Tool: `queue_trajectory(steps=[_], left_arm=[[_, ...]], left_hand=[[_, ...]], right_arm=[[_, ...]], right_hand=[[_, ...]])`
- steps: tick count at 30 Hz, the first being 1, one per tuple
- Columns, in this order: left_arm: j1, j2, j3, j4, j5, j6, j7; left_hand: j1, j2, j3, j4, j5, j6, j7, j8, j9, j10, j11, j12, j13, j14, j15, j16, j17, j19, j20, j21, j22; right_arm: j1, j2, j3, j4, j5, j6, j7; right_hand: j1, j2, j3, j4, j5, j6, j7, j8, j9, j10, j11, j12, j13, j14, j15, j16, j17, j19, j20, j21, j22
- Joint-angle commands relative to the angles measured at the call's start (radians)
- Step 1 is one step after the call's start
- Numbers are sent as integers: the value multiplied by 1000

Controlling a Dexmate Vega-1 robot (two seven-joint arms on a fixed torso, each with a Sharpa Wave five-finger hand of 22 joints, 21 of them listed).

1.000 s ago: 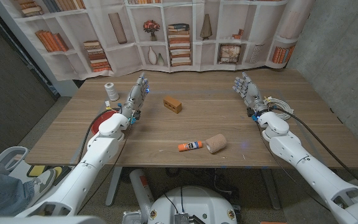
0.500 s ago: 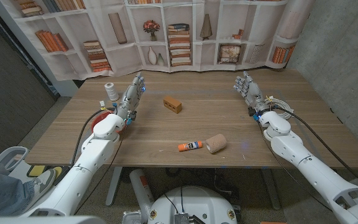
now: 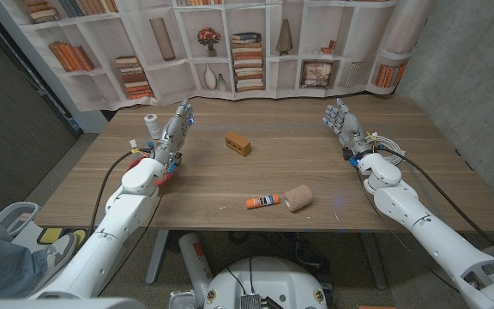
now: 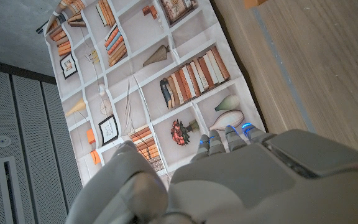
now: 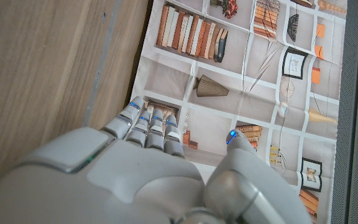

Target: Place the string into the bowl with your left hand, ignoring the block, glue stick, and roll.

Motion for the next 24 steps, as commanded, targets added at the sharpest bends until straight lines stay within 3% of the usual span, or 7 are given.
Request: queue_trajectory(steps=[1,24], left_arm=[[29,22,-32,-1,5,-19,21],[91,66,-80,-72,55,-25,110]], left_hand=[[13,1,4,-7,5,8,-1,3,3,7,-3,7,2,10,-1,6,3,9,-21,6,3],[32,7,2,-16,11,45,-7,8,3,35,-10,9,2,37,-7,6,3,32,-19,7,3]], right_arm=[[-5,-5,0,-22,-11,-15,-25],[11,3,-17,-13,-18,-27,-17]], right_hand=[[3,3,-3,-2,-1,7,4,5,3,4,-1,6,5,12,-1,3,4,4,-2,-4,5],[2,5,-5,-3,-1,10,3,4,3,5,0,6,5,12,0,3,4,5,-1,-7,5]])
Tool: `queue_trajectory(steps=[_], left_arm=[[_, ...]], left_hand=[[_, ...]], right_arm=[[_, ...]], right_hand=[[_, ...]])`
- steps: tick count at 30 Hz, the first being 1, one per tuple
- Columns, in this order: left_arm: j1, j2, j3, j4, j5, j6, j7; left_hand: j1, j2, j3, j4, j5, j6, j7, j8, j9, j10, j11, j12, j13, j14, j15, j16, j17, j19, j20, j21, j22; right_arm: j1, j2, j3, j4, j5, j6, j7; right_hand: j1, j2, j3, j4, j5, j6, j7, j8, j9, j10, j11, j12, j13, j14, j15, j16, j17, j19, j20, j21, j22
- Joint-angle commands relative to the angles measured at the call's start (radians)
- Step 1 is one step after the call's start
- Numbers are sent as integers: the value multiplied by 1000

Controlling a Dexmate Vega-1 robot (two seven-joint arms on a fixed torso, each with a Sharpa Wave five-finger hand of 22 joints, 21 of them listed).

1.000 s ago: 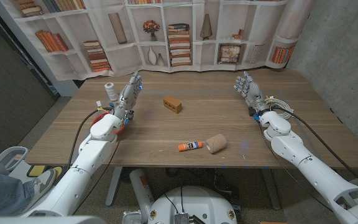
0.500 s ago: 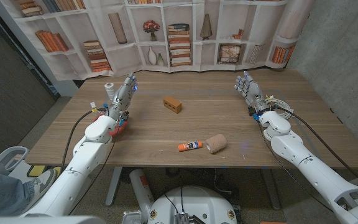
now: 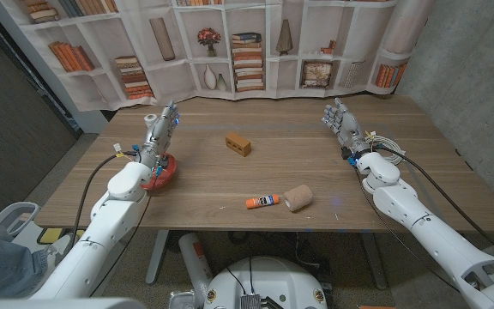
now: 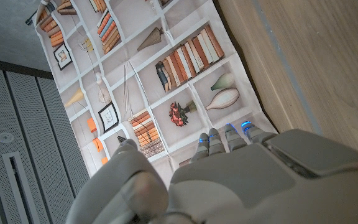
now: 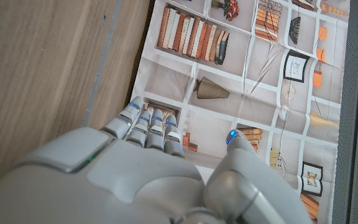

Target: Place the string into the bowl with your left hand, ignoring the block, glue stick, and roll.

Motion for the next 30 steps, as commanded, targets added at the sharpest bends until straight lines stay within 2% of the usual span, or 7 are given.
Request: queue_trajectory(steps=[1,21,25,28,30], left_arm=[[28,29,-18,-39,62,1,75],[42,62,-18,-43,165,-33,217],[31,28,-19,13,173,-137,261],[29,24,-17,24,180,-165,283],[34,34,-17,13,178,-149,284]], left_hand=[[13,1,3,-10,7,10,-2,8,3,7,-3,9,2,10,-4,6,3,10,-17,7,3],[49,11,8,-27,19,62,-9,17,3,45,-11,12,3,42,-12,6,3,37,-20,7,2],[62,15,10,-33,24,81,-9,20,3,59,-16,14,3,53,-18,6,3,45,-18,7,2],[74,18,12,-39,28,100,-14,23,4,79,-16,18,3,67,-22,8,3,64,-26,10,2],[81,20,13,-41,31,115,-11,27,4,86,-19,18,3,75,-23,8,3,73,-29,12,2]], right_arm=[[11,6,-10,9,-7,-4,6],[30,14,-13,16,-12,-11,0],[33,18,-12,23,-11,-8,-2],[32,20,-10,26,-10,-3,-3],[32,18,-8,25,-11,-2,-3]], right_hand=[[2,5,-5,-3,-1,10,2,4,3,6,0,6,5,13,0,3,4,5,-1,-3,5],[0,5,-8,-4,-1,13,2,4,3,10,0,7,5,17,-1,3,4,7,1,-5,5],[-1,6,-9,-4,-1,14,2,4,3,10,1,7,5,17,-1,3,4,7,1,-6,5],[-1,6,-9,-4,-1,14,2,4,3,11,1,7,5,17,0,3,4,7,1,-6,5],[-1,6,-9,-4,-1,14,2,4,3,10,0,7,5,18,-1,3,4,7,1,-6,5]])
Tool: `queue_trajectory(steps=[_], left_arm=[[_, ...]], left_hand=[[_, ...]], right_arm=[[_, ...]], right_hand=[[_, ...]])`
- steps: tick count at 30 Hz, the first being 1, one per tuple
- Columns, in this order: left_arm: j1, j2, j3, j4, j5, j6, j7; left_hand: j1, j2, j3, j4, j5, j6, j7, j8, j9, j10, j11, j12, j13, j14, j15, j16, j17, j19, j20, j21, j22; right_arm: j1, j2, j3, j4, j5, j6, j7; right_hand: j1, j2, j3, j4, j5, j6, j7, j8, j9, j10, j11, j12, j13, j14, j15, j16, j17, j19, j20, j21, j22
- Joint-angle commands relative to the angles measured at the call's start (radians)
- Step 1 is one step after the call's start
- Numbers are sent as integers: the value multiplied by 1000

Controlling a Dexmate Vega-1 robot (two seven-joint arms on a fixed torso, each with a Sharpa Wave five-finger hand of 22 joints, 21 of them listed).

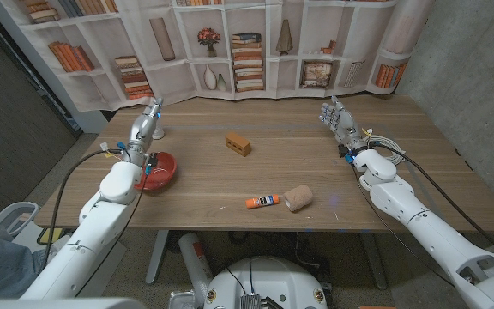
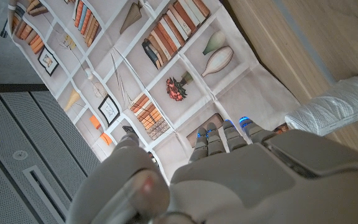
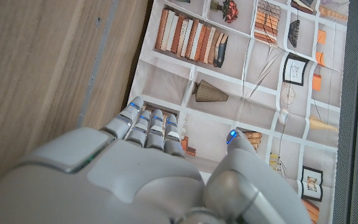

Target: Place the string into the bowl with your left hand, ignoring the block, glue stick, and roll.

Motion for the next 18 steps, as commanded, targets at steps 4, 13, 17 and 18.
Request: queue_trajectory(steps=[4,13,17,18], left_arm=[[5,8,2,18,54,-59,105],[22,29,7,-11,115,-38,180],[41,50,3,-50,156,11,220],[44,54,1,-54,157,15,222]], left_hand=[[23,6,4,-11,13,29,6,10,4,22,-2,11,3,20,-1,8,3,20,-29,8,2],[32,8,6,-15,17,36,4,9,4,28,-6,10,3,25,-3,7,3,25,-25,7,2],[38,10,7,-18,19,39,4,8,4,30,-10,9,3,27,-5,6,3,28,-24,7,1],[39,10,7,-19,19,41,3,9,4,31,-10,9,3,27,-5,6,3,29,-24,7,1]], right_arm=[[4,-1,4,0,-3,5,-5],[-2,-8,9,-12,-1,2,-8],[-7,-12,11,-18,1,1,-8],[-8,-12,12,-19,2,1,-8]], right_hand=[[-2,7,-6,0,-1,9,-4,4,3,10,1,7,5,6,0,3,4,7,2,-3,5],[-3,7,-7,0,-1,10,-4,4,3,10,1,6,5,6,1,3,4,8,2,-4,5],[-3,7,-8,0,-1,10,-4,3,3,10,1,6,5,7,1,3,4,8,2,-4,5],[-3,7,-8,0,-1,10,-4,3,3,10,1,6,5,7,0,3,4,8,2,-4,5]])
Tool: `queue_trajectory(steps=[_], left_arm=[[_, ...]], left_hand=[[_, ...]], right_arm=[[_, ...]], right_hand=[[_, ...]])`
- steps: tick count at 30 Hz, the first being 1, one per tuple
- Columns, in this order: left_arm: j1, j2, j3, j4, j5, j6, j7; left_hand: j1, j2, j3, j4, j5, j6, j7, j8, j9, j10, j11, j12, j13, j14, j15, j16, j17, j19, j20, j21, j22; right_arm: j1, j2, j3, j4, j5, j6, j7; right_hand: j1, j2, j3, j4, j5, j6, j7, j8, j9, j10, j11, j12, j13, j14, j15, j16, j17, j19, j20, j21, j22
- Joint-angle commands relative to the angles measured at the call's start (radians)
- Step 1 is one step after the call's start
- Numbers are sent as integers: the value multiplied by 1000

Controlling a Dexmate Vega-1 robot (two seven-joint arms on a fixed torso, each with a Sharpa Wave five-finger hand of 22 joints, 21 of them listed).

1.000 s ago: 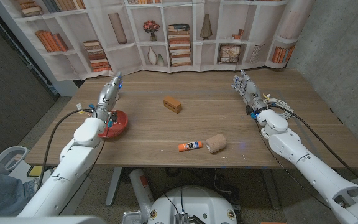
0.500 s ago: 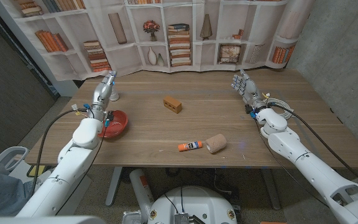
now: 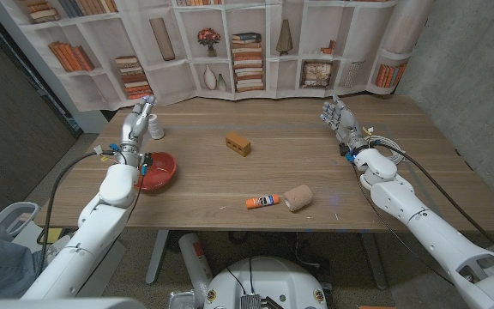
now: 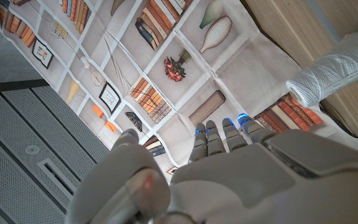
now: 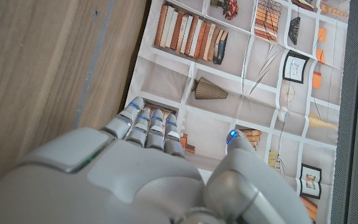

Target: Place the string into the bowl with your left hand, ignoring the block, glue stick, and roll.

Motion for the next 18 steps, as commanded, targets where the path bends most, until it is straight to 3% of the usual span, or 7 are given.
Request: queue_trajectory(steps=[1,7,15,18], left_arm=[[38,43,-4,-67,79,66,98],[45,50,-10,-76,77,71,110],[67,100,-11,-148,155,197,146],[67,100,-17,-142,134,191,131]], left_hand=[[14,1,5,-9,9,9,-1,9,4,10,-1,1,3,6,0,5,3,2,-23,6,1],[24,3,7,-13,12,15,0,8,4,14,-2,0,3,10,-2,4,3,4,-23,5,1],[34,4,9,-18,15,15,-3,5,4,18,-5,-2,3,13,-2,3,3,7,-22,3,1],[40,5,10,-22,17,17,-3,5,4,19,-8,-2,4,15,-3,2,3,8,-22,2,1]], right_arm=[[-11,-9,6,-16,4,-1,-2],[-12,-4,11,-8,16,13,11],[-11,-9,9,-24,10,6,6],[-12,-10,8,-27,10,1,4]], right_hand=[[-3,7,-8,0,-1,7,1,3,3,11,2,6,5,7,0,3,4,8,2,-1,5],[-4,8,-9,0,-2,7,1,3,3,10,-1,6,5,7,0,3,4,8,2,-1,5],[-4,8,-10,-1,-1,6,0,2,3,11,2,6,5,7,2,2,4,9,1,-2,5],[-4,8,-10,-1,-1,7,0,3,3,11,2,6,5,7,2,2,4,9,2,-2,5]])
